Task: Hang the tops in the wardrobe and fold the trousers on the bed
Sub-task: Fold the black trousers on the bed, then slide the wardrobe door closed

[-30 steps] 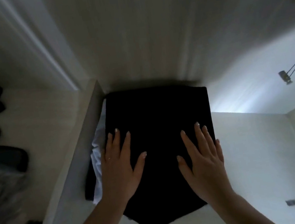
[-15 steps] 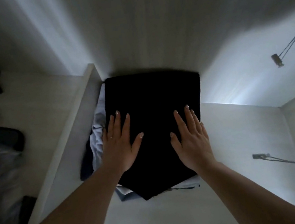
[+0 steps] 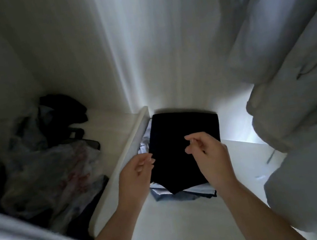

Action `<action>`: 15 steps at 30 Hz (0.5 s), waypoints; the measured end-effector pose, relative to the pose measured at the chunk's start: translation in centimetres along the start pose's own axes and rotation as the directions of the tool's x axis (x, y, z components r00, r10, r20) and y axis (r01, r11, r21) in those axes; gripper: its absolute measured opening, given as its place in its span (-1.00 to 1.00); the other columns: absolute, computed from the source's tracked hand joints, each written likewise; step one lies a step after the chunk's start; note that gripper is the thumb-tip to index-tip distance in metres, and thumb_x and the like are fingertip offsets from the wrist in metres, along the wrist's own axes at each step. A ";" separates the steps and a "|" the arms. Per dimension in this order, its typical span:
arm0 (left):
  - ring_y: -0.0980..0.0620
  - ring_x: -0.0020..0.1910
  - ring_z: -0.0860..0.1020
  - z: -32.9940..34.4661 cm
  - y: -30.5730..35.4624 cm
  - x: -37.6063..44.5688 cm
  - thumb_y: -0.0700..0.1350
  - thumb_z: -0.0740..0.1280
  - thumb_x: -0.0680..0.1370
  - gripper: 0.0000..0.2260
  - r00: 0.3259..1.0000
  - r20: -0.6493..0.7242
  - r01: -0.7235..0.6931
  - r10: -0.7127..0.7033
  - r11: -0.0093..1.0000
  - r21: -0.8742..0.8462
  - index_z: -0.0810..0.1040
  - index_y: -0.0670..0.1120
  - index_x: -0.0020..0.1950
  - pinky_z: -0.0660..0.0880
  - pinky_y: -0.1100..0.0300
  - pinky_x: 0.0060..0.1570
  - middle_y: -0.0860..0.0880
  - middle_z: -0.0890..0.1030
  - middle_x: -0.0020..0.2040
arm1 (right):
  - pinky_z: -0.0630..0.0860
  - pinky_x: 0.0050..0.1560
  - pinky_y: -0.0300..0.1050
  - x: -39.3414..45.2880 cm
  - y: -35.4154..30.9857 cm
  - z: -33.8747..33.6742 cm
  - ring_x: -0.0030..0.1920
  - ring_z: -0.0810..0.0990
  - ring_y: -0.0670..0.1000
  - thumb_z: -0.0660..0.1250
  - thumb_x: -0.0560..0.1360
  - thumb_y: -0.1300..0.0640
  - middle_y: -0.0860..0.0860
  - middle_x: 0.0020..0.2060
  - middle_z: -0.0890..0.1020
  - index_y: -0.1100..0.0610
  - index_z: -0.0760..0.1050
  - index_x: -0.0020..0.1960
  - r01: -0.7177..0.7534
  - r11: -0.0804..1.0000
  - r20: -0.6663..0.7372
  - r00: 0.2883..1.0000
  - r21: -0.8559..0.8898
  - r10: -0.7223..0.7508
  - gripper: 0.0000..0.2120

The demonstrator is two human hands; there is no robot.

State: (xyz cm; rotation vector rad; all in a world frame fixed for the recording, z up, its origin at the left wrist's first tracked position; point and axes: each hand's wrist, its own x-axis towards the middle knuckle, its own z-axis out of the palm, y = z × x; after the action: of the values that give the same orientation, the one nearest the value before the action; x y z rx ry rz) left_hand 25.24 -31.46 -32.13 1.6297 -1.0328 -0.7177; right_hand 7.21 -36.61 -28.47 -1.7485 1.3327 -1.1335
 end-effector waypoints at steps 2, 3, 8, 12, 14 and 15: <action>0.16 -0.17 0.64 -2.2 2.3 -2.8 -0.19 0.32 0.57 -0.76 0.998 -0.057 -0.016 0.010 0.994 -0.108 0.63 0.12 -0.20 0.50 0.26 -0.12 0.11 0.69 -0.20 | 0.43 -0.15 -0.47 -1.4 -3.5 -0.9 -0.17 0.61 -0.26 0.28 0.51 0.18 -0.19 -0.27 0.67 -0.15 0.57 -0.07 0.031 0.998 0.009 0.999 0.063 -0.031 -0.77; 0.11 -0.16 0.64 -3.2 3.6 -4.0 -0.20 0.31 0.57 -0.73 0.997 -0.081 -0.017 0.003 0.987 -0.163 0.64 0.12 -0.22 0.51 0.17 -0.07 0.08 0.69 -0.21 | 0.42 -0.15 -0.48 -2.1 -5.2 -1.4 -0.18 0.61 -0.27 0.28 0.50 0.18 -0.20 -0.28 0.66 -0.17 0.56 -0.08 0.049 0.994 0.020 0.998 0.093 -0.051 -0.76; 0.23 -0.30 0.60 -8.9 11.5 -10.9 -0.16 0.30 0.57 -0.71 0.984 -0.171 -0.108 0.053 0.937 -0.333 0.65 0.16 -0.24 0.48 0.28 -0.21 0.12 0.67 -0.29 | 0.40 -0.19 -0.51 -5.8 -14.8 -3.0 -0.22 0.62 -0.21 0.27 0.54 0.19 -0.17 -0.31 0.67 -0.18 0.57 -0.15 0.196 0.953 0.025 0.978 0.230 -0.207 -0.73; 0.20 -0.30 0.60 -12.8 17.2 -17.0 -0.19 0.30 0.57 -0.82 0.970 -0.147 -0.236 0.194 0.895 -0.379 0.64 -0.04 -0.17 0.49 0.39 -0.31 0.06 0.66 -0.28 | 0.44 -0.16 -0.45 -8.8 -22.0 -3.6 -0.22 0.64 -0.18 0.25 0.56 0.21 -0.16 -0.33 0.66 -0.20 0.58 -0.15 0.315 0.895 0.082 0.930 0.317 -0.357 -0.68; 0.14 -0.25 0.61 -14.7 19.5 -19.9 -0.16 0.35 0.55 -0.89 0.947 -0.135 -0.322 0.292 0.866 -0.383 0.64 -0.09 -0.15 0.54 0.33 -0.20 0.00 0.67 -0.24 | 0.44 -0.15 -0.44 -10.2 -25.6 -3.9 -0.20 0.62 -0.19 0.27 0.55 0.19 -0.17 -0.30 0.66 -0.24 0.58 -0.13 0.407 0.858 0.087 0.887 0.314 -0.453 -0.67; 0.12 -0.22 0.61 -15.7 20.4 -21.0 -0.11 0.35 0.51 -0.89 0.932 -0.138 -0.363 0.336 0.854 -0.372 0.65 -0.09 -0.14 0.55 0.31 -0.15 -0.02 0.67 -0.22 | 0.44 -0.12 -0.43 -10.9 -27.3 -4.1 -0.17 0.62 -0.22 0.27 0.53 0.17 -0.18 -0.26 0.66 -0.25 0.58 -0.12 0.465 0.835 0.081 0.859 0.294 -0.506 -0.70</action>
State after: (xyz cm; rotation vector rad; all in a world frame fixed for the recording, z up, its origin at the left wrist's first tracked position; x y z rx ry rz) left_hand 23.48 -7.79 -8.88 1.0738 -1.0241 -0.5715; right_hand 13.08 -18.86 -5.44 -1.9784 0.6096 -1.3397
